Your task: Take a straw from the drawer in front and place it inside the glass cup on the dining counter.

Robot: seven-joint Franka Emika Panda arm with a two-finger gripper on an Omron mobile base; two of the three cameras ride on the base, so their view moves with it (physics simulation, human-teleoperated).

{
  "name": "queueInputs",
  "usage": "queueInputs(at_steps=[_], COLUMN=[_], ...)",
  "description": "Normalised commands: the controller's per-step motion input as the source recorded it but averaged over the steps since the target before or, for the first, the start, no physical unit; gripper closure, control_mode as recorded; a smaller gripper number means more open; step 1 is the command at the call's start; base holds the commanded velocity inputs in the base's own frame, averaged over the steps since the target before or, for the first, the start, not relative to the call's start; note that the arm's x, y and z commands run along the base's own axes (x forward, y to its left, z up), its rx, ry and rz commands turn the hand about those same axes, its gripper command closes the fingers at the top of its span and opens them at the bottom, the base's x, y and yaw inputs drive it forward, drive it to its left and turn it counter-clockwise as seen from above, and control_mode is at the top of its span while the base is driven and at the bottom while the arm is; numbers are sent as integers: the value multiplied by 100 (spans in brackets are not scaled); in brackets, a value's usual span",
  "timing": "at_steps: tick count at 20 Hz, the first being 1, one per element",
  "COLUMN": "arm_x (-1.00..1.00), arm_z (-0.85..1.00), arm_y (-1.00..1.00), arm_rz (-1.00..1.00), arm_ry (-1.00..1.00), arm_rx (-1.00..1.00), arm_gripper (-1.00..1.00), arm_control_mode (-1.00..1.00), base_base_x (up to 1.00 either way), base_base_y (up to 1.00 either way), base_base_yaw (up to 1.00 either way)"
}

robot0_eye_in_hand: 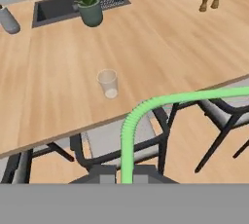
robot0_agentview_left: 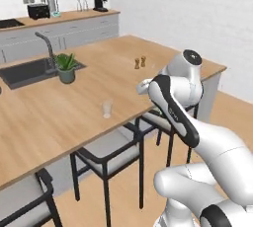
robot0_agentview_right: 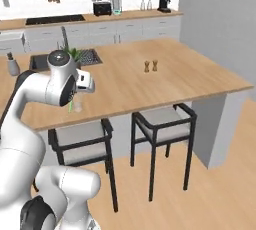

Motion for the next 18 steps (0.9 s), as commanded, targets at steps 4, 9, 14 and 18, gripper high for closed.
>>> queueInputs(at_steps=[4,9,14,18], arm_x=[0,0,0,0], arm_z=[0,0,0,0], arm_y=[0,0,0,0], arm_rz=[0,0,0,0], arm_ry=[0,0,0,0], arm_rx=[0,0,0,0], arm_gripper=[100,100,100,100], arm_control_mode=[100,100,100,100], base_base_x=[80,78,66,38], base_base_y=[-24,-1,-23,-53], base_base_yaw=[54,60,57,27])
